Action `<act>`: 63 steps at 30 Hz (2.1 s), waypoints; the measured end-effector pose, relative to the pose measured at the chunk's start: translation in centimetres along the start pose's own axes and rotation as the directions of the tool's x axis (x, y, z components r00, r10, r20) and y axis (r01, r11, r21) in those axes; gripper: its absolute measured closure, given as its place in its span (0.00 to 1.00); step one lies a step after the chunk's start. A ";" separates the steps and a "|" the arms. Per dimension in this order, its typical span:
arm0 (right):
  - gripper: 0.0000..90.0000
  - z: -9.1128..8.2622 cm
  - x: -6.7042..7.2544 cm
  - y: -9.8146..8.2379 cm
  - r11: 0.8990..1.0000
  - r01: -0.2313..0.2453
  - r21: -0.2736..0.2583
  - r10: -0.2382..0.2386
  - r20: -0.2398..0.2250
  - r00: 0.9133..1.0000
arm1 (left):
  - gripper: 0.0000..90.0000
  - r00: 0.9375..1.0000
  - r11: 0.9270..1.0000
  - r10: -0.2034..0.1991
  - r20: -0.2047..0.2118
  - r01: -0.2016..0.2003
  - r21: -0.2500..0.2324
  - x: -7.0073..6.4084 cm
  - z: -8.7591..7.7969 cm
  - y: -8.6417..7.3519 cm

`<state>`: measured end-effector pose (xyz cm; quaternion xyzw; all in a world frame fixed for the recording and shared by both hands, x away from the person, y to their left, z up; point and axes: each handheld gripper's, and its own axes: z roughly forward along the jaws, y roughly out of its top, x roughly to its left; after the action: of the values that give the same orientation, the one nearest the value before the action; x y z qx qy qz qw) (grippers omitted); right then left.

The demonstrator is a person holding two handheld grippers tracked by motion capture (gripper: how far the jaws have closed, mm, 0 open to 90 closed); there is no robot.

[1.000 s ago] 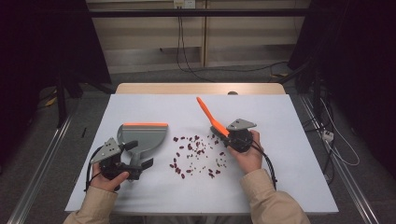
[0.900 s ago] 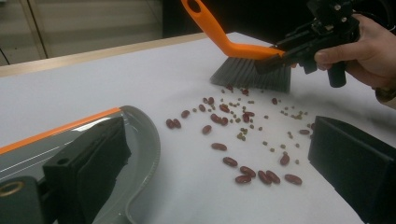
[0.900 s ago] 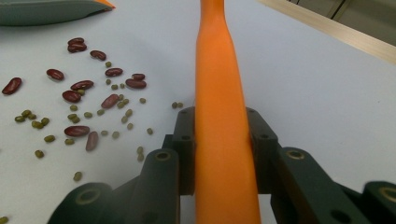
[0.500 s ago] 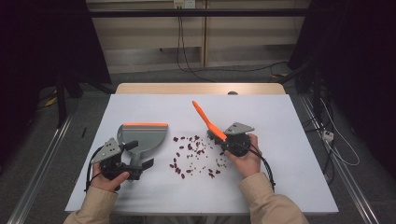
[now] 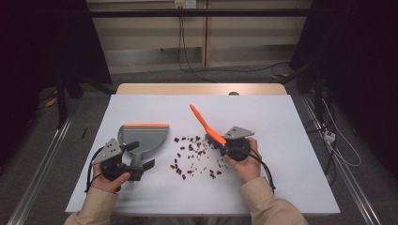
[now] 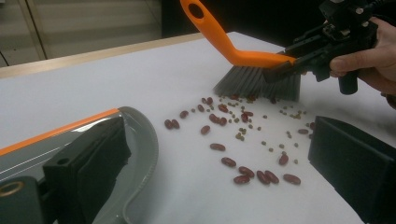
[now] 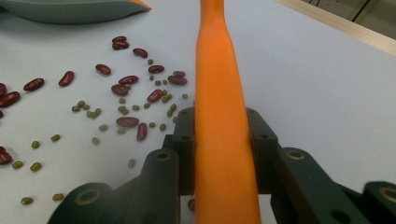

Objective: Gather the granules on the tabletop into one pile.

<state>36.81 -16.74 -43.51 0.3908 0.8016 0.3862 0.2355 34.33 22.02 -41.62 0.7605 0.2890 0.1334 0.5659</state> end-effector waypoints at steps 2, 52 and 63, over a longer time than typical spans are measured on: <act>0.79 -0.1 0.1 0.0 1.000 -0.001 -0.001 0.001 -0.005 1.000 | 0.05 1.000 1.000 -0.001 -0.001 0.001 0.000 0.0 0.0 0.0; 0.79 0.1 -2.2 1.7 0.995 -0.063 -0.082 0.059 -0.057 0.997 | 0.05 1.000 1.000 0.000 -0.006 0.000 0.000 0.0 -0.1 0.0; 0.79 4.1 -3.8 3.2 0.995 -0.036 -0.095 0.028 -0.081 0.996 | 0.05 1.000 1.000 -0.011 -0.010 0.011 0.006 0.2 0.1 -0.2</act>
<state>43.22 -16.82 -43.08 0.3760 0.7844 0.4437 0.2157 34.48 22.12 -41.81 0.7598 0.2964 0.1330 0.5631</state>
